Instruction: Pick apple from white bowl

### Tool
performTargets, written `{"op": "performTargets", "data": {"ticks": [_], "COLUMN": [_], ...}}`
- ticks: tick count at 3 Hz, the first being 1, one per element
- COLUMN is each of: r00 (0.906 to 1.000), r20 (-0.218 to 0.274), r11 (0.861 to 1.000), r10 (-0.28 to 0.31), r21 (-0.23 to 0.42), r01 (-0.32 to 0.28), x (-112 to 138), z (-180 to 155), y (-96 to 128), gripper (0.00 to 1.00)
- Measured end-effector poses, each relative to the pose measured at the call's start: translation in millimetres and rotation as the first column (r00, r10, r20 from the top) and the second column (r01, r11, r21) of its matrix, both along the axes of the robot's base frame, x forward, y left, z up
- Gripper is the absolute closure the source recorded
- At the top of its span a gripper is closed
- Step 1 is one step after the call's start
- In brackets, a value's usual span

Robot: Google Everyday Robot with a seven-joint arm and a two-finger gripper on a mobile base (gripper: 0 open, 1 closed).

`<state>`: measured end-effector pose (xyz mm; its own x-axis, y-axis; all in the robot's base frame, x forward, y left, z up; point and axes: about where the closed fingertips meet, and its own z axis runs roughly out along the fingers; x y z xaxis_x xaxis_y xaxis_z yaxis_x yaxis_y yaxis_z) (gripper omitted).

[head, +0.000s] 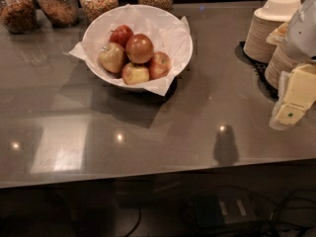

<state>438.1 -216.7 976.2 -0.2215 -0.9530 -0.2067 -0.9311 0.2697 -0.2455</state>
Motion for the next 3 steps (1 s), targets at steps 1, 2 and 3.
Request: {"op": "performTargets", "data": {"ticks": [1, 2, 3], "r00": [1.0, 0.9996, 0.9977], "r20": [0.0, 0.028, 0.067], "r11": [1.0, 1.0, 0.996], "r10": [0.0, 0.006, 0.011], "r21": [0.0, 0.027, 0.091], "r01": [0.0, -0.006, -0.017], "x": [0.1, 14.2, 40.7], "z": [0.0, -0.8, -6.2], "y": [0.1, 16.3, 44.2], "gripper": [0.0, 0.0, 0.0]}}
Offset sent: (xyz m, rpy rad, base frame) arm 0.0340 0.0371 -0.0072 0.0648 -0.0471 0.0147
